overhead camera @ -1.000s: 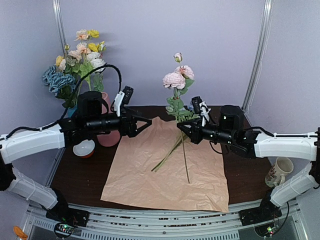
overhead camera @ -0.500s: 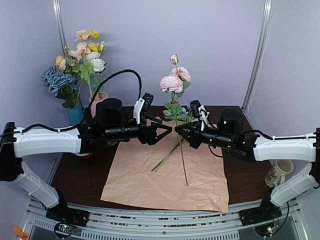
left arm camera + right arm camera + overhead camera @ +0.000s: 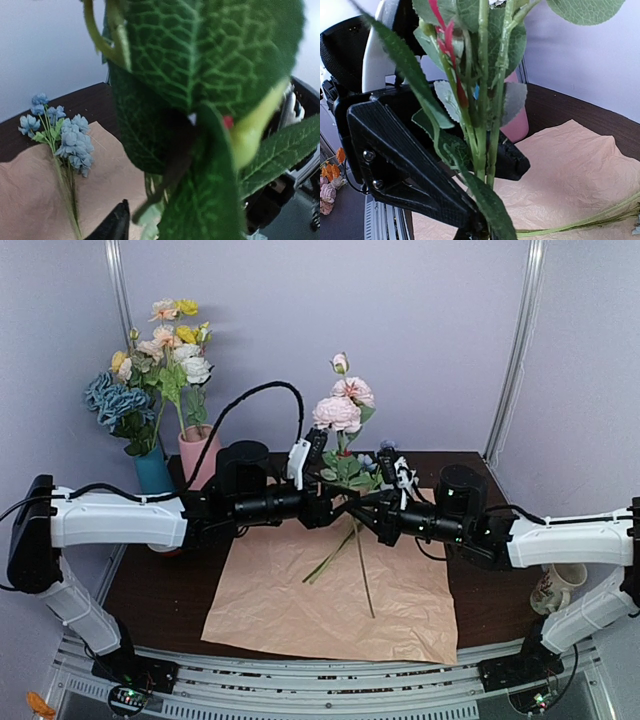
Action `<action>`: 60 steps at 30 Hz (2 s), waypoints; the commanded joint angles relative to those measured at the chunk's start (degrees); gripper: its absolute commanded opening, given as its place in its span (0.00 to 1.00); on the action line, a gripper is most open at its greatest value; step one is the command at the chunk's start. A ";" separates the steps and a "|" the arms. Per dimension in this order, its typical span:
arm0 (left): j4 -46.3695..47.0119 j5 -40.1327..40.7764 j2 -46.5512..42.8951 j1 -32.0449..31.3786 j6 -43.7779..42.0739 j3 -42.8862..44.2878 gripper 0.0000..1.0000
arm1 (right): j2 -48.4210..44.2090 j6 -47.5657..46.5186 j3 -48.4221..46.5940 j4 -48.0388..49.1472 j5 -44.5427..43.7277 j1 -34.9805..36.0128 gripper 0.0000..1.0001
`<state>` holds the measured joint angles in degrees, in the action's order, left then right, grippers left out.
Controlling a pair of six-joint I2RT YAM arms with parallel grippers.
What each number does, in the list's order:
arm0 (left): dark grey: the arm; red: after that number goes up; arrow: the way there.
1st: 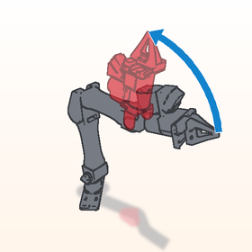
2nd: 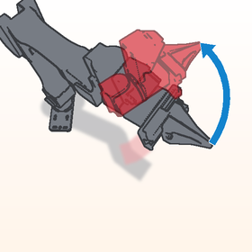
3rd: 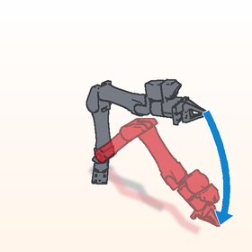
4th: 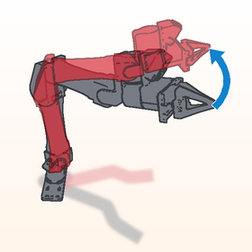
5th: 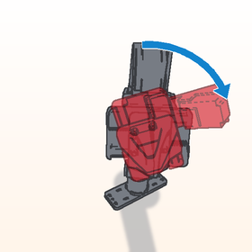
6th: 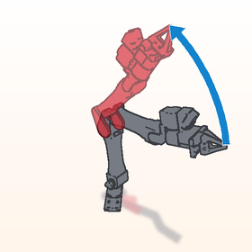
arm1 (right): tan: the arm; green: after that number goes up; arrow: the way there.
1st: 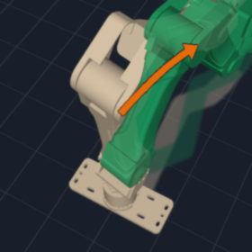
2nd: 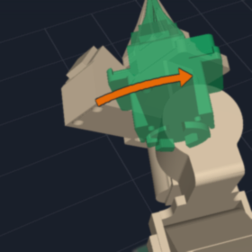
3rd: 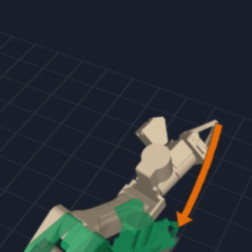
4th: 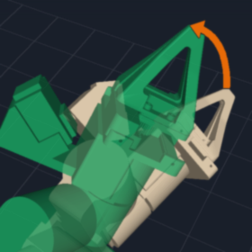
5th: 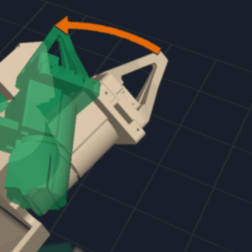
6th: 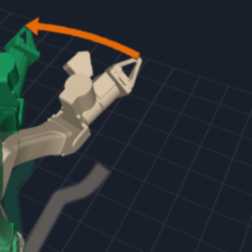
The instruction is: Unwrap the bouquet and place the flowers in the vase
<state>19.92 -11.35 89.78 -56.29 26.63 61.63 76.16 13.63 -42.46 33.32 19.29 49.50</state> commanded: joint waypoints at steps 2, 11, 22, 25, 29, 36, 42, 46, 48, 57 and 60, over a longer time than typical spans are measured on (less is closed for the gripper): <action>4.37 1.98 1.86 -0.92 0.94 1.73 0.35 | -1.41 -1.07 0.61 2.63 1.22 1.23 0.00; 6.43 1.44 2.68 -0.92 1.94 0.39 0.00 | 0.69 -2.11 -0.23 1.28 0.21 2.44 0.00; 0.68 8.73 -1.24 -0.92 -0.97 1.73 0.00 | 0.97 -1.28 1.31 2.49 -6.02 2.51 0.52; -4.57 13.26 -2.89 -0.84 -3.35 3.88 0.00 | 0.37 -1.07 2.20 3.15 -8.73 2.45 0.71; -10.04 20.12 -6.16 -0.71 -7.16 6.90 0.00 | -0.45 -0.90 3.47 4.24 -11.79 2.47 0.86; -18.95 30.98 -11.57 1.14 -14.86 14.58 0.00 | -0.83 -1.56 4.01 3.87 -15.03 2.47 0.89; -26.56 39.08 -13.14 2.01 -24.37 26.56 0.00 | -0.44 -1.59 3.78 3.53 -15.08 2.43 0.90; -28.48 41.33 -14.28 4.49 -27.18 32.22 0.00 | -0.14 -1.61 3.44 2.99 -15.14 2.45 0.90; -29.40 41.48 -14.72 6.59 -27.48 34.19 0.00 | -0.01 -1.76 3.23 2.35 -15.71 2.46 0.90; -32.77 38.73 -14.49 17.26 -29.37 41.85 0.00 | 0.92 -2.63 2.36 0.64 -17.45 2.46 0.89; -34.81 38.38 -13.17 18.94 -30.35 45.05 0.00 | 1.05 -2.73 2.20 0.35 -17.64 2.49 0.89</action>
<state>-13.13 28.27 75.40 -39.35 -1.13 102.15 76.84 11.81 -39.03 34.26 3.38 51.79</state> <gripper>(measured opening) 0.040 0.891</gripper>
